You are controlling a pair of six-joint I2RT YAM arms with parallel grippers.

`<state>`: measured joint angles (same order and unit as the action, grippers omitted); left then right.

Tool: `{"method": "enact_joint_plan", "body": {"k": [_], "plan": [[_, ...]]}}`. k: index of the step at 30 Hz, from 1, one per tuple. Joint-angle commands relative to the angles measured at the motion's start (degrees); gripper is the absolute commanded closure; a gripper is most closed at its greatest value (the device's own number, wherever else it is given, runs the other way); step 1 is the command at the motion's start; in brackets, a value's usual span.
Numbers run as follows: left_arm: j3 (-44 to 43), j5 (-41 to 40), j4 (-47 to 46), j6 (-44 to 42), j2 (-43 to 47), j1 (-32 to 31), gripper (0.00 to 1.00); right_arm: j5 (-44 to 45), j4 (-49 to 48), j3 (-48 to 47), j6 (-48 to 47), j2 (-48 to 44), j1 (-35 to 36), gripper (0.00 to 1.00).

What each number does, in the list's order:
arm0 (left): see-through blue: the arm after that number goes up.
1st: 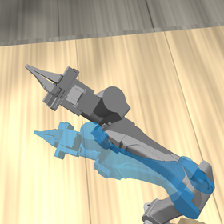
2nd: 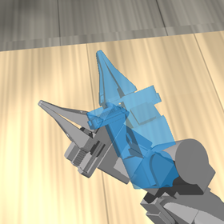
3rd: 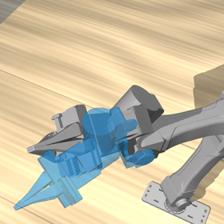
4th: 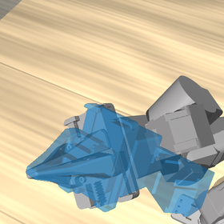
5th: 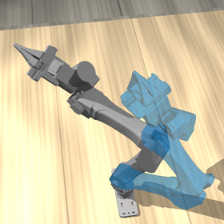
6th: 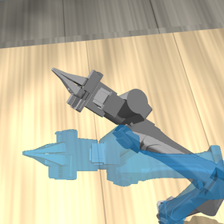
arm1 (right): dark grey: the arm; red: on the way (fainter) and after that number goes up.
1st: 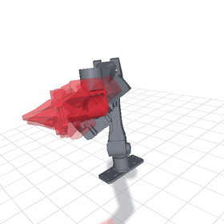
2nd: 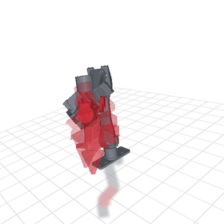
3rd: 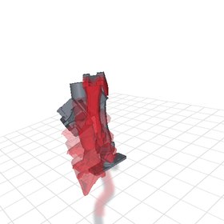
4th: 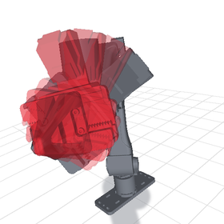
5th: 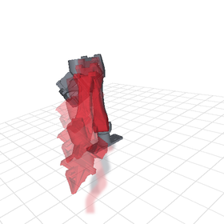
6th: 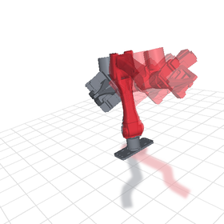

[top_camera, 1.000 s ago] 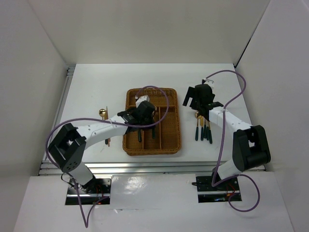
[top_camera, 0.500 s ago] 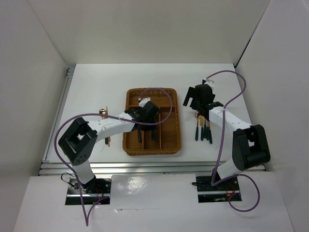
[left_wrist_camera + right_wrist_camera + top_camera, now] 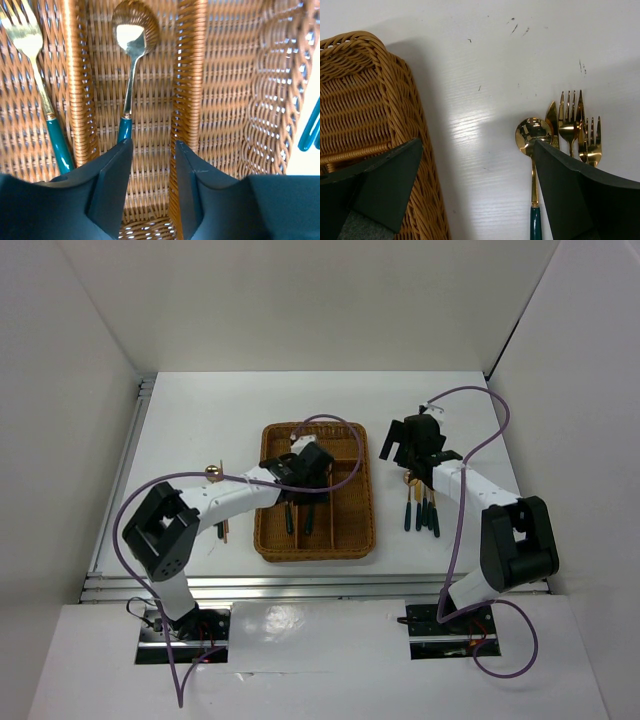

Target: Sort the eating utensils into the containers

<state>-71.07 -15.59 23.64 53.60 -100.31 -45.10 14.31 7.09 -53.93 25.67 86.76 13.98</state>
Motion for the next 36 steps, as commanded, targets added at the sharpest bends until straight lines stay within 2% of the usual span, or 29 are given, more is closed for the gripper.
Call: {"method": "enact_joint_plan", "body": {"k": [1,6,8,11,13,17,19,22,26,31,36], "plan": [[-3.6,-1.5,1.9,-3.8,4.8,-0.2,0.45,0.6,-2.2,0.0,0.0,0.3,-0.4,0.0],[-3.2,-1.1,1.9,-8.0,13.4,1.8,0.34,0.6,-2.2,-0.6,0.0,0.3,-0.4,0.0],[-0.5,-0.4,1.4,-9.1,19.0,4.0,0.26,0.6,-2.2,-0.6,0.0,0.3,-0.4,0.0],[5.6,-1.2,0.8,-9.7,24.7,8.4,0.21,0.6,-2.2,-0.6,0.0,0.3,-0.4,0.0],[9.3,-1.2,0.8,-9.7,29.4,11.6,0.21,0.1,-2.2,-0.6,0.0,0.3,-0.4,0.0],[17.9,-1.2,2.5,-9.7,33.4,21.9,0.2,-1.1,-2.2,-0.6,0.0,0.3,-0.4,0.0],[20.3,-0.7,2.5,-9.7,34.8,25.0,0.2,-1.6,-2.2,-0.6,0.0,0.3,-0.4,0.0],[24.1,0.4,1.8,-10.3,35.4,30.8,0.2,-1.6,-2.2,-0.6,0.0,0.3,-0.4,0.0],[27.7,5.9,-1.6,-11.6,34.9,38.7,0.22,-1.6,-2.2,-0.6,0.0,0.3,-0.4,0.0],[29.0,8.3,-3.4,-12.1,29.2,41.8,0.29,-1.6,-2.2,-0.6,0.0,0.3,-0.9,0.0],[27.8,5.9,-3.4,-12.6,23.9,41.8,0.34,-1.6,-2.2,-0.6,0.0,0.9,-0.9,0.0]]}}
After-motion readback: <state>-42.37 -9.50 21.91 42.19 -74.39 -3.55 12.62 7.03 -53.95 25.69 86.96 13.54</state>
